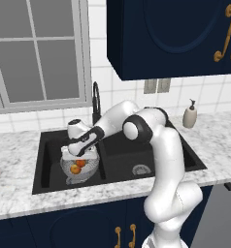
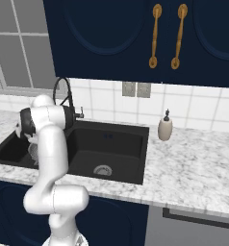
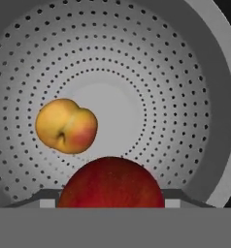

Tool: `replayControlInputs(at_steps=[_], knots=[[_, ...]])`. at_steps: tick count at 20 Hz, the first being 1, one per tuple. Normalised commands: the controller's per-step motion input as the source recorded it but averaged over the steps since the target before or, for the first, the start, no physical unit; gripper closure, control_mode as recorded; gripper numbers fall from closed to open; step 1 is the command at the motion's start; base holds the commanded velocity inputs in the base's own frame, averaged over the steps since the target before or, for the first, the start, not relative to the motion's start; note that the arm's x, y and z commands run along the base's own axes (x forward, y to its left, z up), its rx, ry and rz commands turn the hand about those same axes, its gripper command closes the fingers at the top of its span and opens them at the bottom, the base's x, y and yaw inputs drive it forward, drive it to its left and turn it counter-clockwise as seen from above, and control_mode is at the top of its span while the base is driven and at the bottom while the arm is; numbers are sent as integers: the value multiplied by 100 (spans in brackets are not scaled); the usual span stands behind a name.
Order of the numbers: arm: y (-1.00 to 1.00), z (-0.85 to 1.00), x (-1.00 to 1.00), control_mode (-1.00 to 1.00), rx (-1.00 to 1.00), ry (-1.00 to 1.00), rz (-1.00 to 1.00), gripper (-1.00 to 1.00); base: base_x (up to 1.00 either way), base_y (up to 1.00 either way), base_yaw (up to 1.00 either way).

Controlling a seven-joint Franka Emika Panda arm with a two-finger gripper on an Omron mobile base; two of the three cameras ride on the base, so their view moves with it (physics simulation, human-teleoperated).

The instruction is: Put the colander in the sink, put the apple, peach, apple in the colander, and turn on the sink faucet and pour water over the colander.

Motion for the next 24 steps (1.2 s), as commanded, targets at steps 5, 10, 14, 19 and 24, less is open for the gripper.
replayControlInputs(at_steps=[5,10,14,19,24], knots=[[3,-18,7,-100,-1,0,-5,100,0,0,0],[8,-4,18,-100,0,0,-5,-100,0,0,0],[4,0,4,-100,0,0,-1,-100,0,0,0],[0,0,0,-100,0,0,0,-100,0,0,0],[0,17,-5,-100,0,-2,1,-100,0,0,0]])
